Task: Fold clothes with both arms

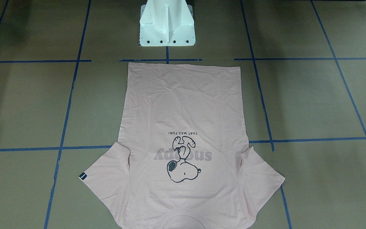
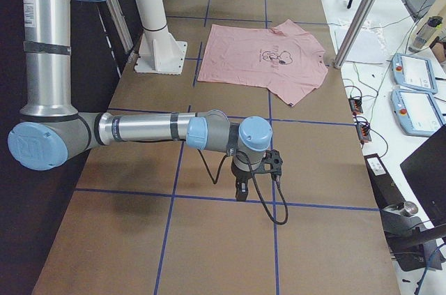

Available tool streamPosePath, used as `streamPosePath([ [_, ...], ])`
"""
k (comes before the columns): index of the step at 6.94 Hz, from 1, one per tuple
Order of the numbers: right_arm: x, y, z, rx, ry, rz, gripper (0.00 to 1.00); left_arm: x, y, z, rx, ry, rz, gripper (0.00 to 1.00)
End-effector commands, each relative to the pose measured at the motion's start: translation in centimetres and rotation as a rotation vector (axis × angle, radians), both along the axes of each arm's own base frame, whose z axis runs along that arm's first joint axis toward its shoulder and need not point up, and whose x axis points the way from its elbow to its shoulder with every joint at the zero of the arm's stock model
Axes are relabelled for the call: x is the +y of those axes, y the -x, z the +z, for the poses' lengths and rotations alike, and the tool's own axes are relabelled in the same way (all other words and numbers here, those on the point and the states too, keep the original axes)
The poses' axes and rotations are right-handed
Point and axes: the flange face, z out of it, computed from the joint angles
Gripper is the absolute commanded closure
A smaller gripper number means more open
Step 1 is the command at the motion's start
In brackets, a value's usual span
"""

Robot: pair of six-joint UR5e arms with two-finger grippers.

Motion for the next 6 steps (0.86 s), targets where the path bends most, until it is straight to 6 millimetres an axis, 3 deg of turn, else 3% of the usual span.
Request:
streamPosePath([
  [1, -0.6, 0.0, -0.5, 0.000, -0.023, 0.021, 0.00, -0.1, 0.0, -0.4, 0.000, -0.007, 0.000, 0.00],
  [2, -1.7, 0.0, -2.1, -0.004, -0.035, 0.043, 0.00, -0.4, -0.1, -0.9, 0.000, -0.019, 0.000, 0.00],
  [3, -5.4, 1.4, -6.1, -0.009, -0.119, 0.016, 0.00, -2.9, -0.2, -4.9, -0.007, -0.089, -0.004, 0.00],
  [4, -8.0, 3.9, -9.7, -0.014, -0.158, 0.004, 0.00, -5.8, -0.5, -9.3, 0.005, -0.168, -0.001, 0.00],
  [6, -11.9, 9.3, -12.6, -0.039, -0.241, -0.030, 0.00, -7.5, -2.8, -13.3, 0.076, -0.343, 0.022, 0.00],
])
